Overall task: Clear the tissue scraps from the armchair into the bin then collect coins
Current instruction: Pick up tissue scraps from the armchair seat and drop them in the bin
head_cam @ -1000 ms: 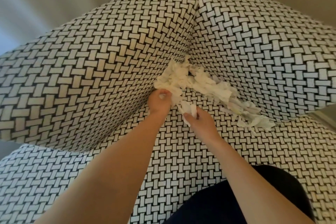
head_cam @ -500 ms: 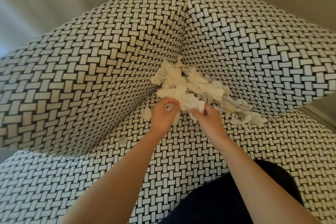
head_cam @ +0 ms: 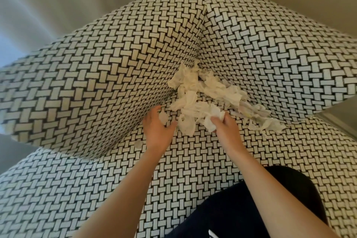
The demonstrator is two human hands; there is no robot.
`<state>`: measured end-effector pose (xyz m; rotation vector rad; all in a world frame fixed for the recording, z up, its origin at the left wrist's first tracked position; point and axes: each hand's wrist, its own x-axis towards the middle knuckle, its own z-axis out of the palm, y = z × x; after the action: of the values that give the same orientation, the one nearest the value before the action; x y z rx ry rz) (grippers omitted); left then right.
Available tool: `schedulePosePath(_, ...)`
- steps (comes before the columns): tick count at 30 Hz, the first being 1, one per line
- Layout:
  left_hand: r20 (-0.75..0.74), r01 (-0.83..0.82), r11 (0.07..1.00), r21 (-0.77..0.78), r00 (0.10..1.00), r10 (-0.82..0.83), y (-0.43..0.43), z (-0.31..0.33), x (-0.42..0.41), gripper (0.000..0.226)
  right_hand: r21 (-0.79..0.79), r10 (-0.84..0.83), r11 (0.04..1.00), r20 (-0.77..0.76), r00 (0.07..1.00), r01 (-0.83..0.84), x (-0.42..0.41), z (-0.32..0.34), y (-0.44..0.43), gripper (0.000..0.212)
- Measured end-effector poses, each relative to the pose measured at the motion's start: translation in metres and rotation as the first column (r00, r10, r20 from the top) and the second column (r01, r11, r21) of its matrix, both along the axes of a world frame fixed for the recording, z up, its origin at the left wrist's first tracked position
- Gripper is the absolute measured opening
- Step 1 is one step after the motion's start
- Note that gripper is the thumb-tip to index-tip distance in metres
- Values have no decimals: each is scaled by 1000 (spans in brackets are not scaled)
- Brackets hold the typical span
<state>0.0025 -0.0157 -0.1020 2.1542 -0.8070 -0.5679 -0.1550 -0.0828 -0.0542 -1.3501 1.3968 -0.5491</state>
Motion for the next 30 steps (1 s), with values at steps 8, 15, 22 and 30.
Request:
schedulePosePath(8, 35, 242, 963, 120, 968, -247, -4, -4, -18, 66, -78, -16, 997, 79, 997, 22, -3, 7, 13, 14)
schedulePosePath(15, 38, 265, 957, 121, 962, -272, -2, -2, -35, 34, -136, -17, 991, -98, 995, 3, -21, 7, 20, 9)
schedulePosePath(22, -73, 212, 977, -9, 975, -212, -1, 19, -35, 34, -120, -7, 993, -145, 989, -11, -46, 21, 17, 17)
schedulePosePath(30, -58, 226, 958, -178, 969, -240, -5, 54, -47, 49, -97, -53, 994, -54, 997, 48, -81, 42, 4, 42)
